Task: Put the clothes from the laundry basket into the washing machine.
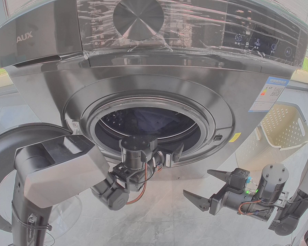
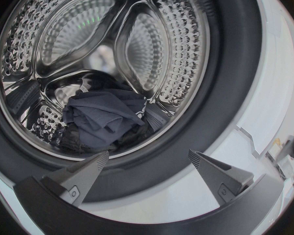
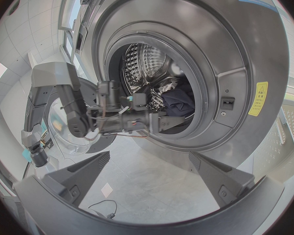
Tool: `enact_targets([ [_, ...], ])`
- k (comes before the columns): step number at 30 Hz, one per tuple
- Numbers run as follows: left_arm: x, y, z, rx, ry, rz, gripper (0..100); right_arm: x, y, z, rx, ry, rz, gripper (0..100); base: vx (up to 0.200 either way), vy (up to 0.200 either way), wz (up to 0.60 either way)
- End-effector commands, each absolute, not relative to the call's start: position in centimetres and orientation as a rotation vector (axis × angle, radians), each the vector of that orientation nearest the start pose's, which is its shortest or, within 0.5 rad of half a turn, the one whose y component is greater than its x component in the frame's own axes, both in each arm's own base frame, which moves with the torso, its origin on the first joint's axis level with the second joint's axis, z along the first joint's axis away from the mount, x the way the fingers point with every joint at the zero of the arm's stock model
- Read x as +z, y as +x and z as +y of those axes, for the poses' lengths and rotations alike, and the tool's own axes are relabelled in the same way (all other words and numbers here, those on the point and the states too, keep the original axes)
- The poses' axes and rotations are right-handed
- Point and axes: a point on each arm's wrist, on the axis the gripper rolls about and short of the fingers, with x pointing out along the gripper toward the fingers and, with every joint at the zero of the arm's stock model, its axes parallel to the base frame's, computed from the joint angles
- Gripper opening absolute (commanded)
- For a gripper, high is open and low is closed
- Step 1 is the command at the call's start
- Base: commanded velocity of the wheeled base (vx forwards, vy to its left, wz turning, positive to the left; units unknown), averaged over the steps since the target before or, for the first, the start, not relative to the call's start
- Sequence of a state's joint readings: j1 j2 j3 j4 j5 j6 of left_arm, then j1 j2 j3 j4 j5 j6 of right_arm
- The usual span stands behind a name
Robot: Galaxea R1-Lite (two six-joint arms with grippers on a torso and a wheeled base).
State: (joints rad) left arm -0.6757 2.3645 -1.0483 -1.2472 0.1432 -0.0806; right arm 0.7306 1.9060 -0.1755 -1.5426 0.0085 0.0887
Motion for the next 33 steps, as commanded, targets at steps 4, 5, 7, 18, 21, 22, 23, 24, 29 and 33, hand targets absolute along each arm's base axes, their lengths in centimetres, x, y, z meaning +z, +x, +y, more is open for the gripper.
enact_targets([
  [4, 10.8, 24.2, -22.7, -0.633, -0.060, 0.018, 100, 9.3, 16.5, 14.6, 0.720, 0.025, 0.182, 100, 0.000, 0.000, 0.00],
  [5, 11.1, 23.5, -22.1, -0.635, -0.063, 0.019, 100, 9.3, 16.3, 14.4, 0.715, 0.025, 0.187, 100, 0.000, 0.000, 0.00],
  [7, 11.5, 22.2, -21.1, -0.639, -0.064, 0.023, 100, 9.2, 16.0, 13.9, 0.695, 0.030, 0.198, 100, 0.000, 0.000, 0.00],
  [18, 11.1, 16.6, -16.0, -0.604, -0.016, 0.064, 100, 11.0, 15.3, 10.5, 0.564, 0.065, 0.119, 100, -0.036, 0.000, 0.00],
  [21, 11.6, 15.1, -14.7, -0.597, -0.028, 0.055, 100, 11.6, 15.1, 9.8, 0.514, 0.074, 0.101, 100, -0.200, 0.000, 0.00],
  [22, 12.0, 14.7, -14.3, -0.600, -0.034, 0.044, 100, 11.8, 14.9, 9.5, 0.489, 0.073, 0.100, 100, -0.200, 0.000, 0.00],
  [23, 12.2, 14.4, -14.0, -0.598, -0.043, 0.034, 100, 11.9, 14.7, 9.3, 0.476, 0.072, 0.097, 100, -0.200, 0.000, 0.00],
  [24, 12.6, 14.1, -13.7, -0.593, -0.050, 0.020, 100, 12.1, 14.4, 9.0, 0.462, 0.070, 0.102, 100, -0.200, 0.000, 0.00],
  [29, 13.1, 12.9, -12.1, -0.576, -0.060, -0.006, 100, 12.7, 12.8, 7.8, 0.442, 0.062, 0.123, 100, -0.200, 0.000, 0.00],
  [33, 14.4, 11.8, -10.4, -0.531, -0.092, -0.063, 100, 13.8, 10.9, 6.9, 0.436, 0.096, 0.082, 100, -0.200, 0.000, 0.00],
])
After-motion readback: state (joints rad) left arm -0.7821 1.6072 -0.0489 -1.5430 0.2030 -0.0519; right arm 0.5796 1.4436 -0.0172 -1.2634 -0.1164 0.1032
